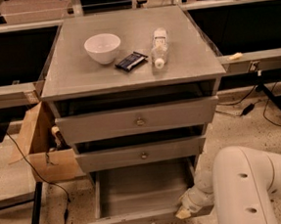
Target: Open bottom drawer
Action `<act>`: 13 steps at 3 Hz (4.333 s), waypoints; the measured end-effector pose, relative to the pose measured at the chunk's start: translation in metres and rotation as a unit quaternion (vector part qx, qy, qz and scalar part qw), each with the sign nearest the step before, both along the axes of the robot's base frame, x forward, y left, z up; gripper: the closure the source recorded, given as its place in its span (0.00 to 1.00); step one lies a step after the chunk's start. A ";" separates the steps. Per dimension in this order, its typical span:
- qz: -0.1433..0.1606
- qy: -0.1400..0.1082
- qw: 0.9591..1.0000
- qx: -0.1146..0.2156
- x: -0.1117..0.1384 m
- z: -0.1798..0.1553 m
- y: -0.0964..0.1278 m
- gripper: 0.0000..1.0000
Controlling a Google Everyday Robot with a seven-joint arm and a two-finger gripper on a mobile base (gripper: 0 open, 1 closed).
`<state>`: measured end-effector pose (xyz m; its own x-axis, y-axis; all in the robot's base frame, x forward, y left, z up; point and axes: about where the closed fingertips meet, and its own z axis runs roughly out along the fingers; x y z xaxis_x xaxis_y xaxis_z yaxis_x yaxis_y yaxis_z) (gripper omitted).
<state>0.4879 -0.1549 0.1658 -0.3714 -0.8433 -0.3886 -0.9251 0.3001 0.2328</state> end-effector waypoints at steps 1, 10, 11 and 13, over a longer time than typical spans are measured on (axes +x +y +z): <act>0.000 0.000 1.000 0.000 0.003 0.000 0.000 0.12; 0.012 0.005 1.000 -0.009 -0.011 0.005 0.000 0.36; 0.012 0.005 1.000 -0.009 -0.006 0.005 0.001 0.12; 0.020 0.000 1.000 -0.003 -0.012 0.007 0.005 0.00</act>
Offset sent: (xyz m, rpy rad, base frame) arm -0.0399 -0.0037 0.0040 -0.0221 0.0035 0.0225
